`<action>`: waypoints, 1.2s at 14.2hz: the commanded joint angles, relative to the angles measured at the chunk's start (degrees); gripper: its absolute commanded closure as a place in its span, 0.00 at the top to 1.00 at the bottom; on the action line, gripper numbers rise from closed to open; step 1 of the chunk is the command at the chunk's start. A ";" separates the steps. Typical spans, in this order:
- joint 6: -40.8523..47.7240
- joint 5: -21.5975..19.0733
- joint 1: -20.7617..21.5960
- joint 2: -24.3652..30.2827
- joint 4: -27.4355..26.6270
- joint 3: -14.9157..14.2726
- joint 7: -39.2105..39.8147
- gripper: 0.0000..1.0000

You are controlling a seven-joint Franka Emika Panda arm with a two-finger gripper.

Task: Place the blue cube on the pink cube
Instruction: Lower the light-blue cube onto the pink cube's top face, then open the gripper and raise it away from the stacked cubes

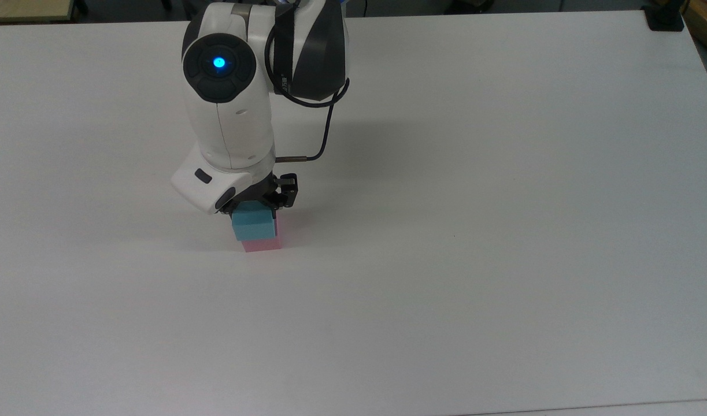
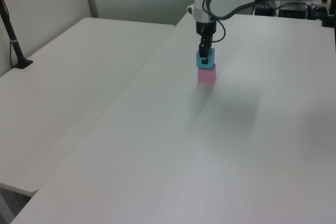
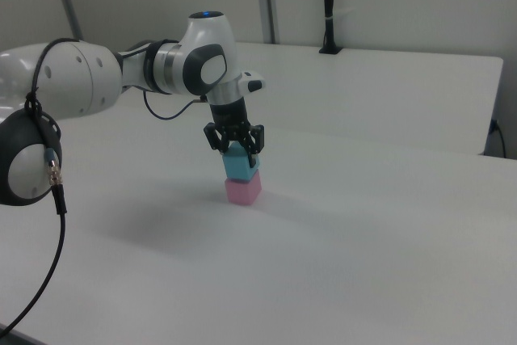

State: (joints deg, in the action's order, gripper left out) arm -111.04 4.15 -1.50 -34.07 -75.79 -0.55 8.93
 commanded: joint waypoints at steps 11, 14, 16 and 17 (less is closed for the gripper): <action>-0.85 0.60 0.44 2.07 -2.43 -0.68 0.57 1.00; 2.21 0.60 0.18 6.18 -2.34 -0.77 0.83 1.00; 6.08 0.51 -0.17 9.44 -2.17 -0.68 0.83 1.00; 7.32 0.42 -0.17 11.11 -2.17 -0.68 0.66 1.00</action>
State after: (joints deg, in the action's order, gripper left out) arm -108.39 4.15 -1.77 -29.91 -75.80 -0.68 8.92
